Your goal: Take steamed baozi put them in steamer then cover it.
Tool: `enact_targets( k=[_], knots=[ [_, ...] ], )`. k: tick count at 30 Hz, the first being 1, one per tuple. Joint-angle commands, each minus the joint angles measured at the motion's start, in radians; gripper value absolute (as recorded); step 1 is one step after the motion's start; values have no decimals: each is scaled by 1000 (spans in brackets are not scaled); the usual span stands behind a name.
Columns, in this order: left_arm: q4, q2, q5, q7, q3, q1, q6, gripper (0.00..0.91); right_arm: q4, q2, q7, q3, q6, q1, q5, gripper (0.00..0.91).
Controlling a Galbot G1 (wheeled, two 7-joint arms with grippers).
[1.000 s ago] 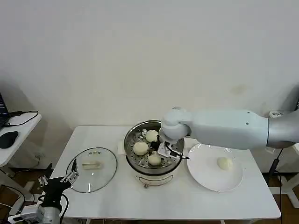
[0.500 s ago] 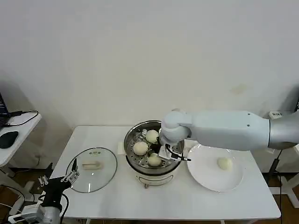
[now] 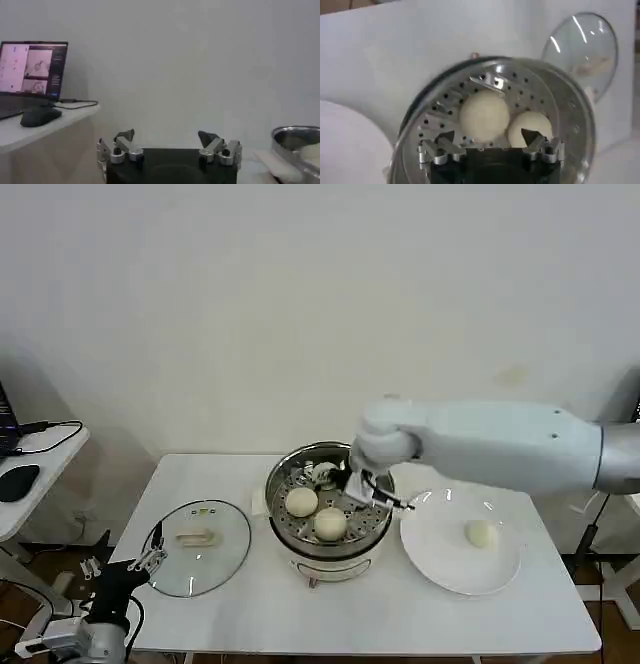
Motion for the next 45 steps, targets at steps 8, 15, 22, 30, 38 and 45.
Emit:
enact_targets(
  k=[8, 15, 22, 30, 38, 45],
  knots=[
    [-12, 58, 1, 0, 48, -19, 2, 907, -31, -491, -68, -83, -206, 110, 109, 907],
    [-19, 69, 17, -3, 84, -24, 6, 907, -80, -641, -43, 148, -280, -222, -17, 907],
    [-24, 68, 32, -2, 92, -14, 6, 907, -114, -647, -65, 300, -286, -394, -26, 907],
    [-37, 39, 65, -6, 114, -3, 6, 907, -194, -586, -63, 451, -294, -593, -50, 907],
    [-44, 34, 68, -8, 100, 4, 9, 907, -248, -554, -67, 490, -289, -679, -82, 907],
    [-41, 30, 63, -3, 85, 19, 4, 907, -352, -478, -41, 567, -270, -740, -85, 907]
  ],
)
